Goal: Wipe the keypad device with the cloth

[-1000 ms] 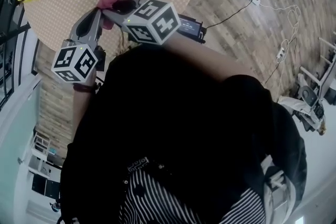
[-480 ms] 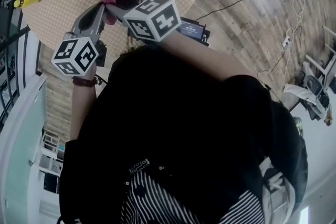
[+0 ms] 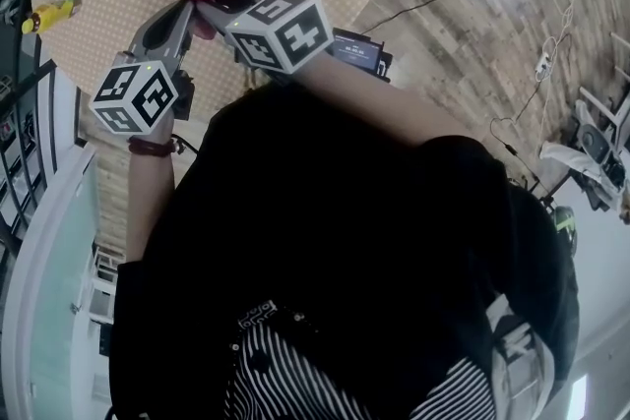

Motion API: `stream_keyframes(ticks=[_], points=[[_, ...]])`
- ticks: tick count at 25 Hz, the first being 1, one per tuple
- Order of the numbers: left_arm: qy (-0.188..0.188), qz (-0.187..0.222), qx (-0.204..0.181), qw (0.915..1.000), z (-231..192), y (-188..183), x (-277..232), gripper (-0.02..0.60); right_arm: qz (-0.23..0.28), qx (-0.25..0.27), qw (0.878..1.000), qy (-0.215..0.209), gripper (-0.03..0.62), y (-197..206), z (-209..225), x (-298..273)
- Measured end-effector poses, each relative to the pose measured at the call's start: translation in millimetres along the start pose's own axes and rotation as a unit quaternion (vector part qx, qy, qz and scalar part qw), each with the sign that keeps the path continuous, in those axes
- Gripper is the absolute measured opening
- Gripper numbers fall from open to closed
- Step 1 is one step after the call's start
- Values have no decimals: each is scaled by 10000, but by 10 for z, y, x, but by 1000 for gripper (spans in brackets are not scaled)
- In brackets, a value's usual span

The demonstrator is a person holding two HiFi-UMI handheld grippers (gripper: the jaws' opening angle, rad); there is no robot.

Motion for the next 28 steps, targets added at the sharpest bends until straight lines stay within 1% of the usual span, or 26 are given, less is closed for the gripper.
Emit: stream_keyframes(ticks=[6, 9, 16, 21, 24, 26, 28], points=[[141, -310, -199, 9992, -28, 8, -176, 5, 18, -143, 9999, 55, 43, -16, 145, -12], [197, -447, -235, 9985, -35, 38, -291, 5, 35, -278, 9996, 102, 43, -6, 260, -25], [238, -556, -197, 9980, -87, 89, -412, 5, 49, -413, 9990, 191, 44, -2, 377, -79], [349, -640, -296, 9969, -66, 148, -489, 5, 9, -410, 9986, 321, 43, 61, 473, -92], [289, -628, -265, 9973, -126, 146, -516, 5, -165, -536, 9977, 378, 44, 134, 525, -171], [161, -612, -277, 9976, -201, 117, -527, 5, -266, -477, 9976, 424, 44, 170, 549, -213], [65, -657, -365, 9971, -288, 98, -563, 5, -330, -440, 9972, 504, 43, 206, 607, -244]])
Point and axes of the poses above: the fingertips, and each gripper's own axes: x backward along the fingers, z to its right, y out of its underside, the point moved 3 cm from there along x, backward along the fingers, and after that the axes turned 14 degrees about -x, right-handed, at the moved point
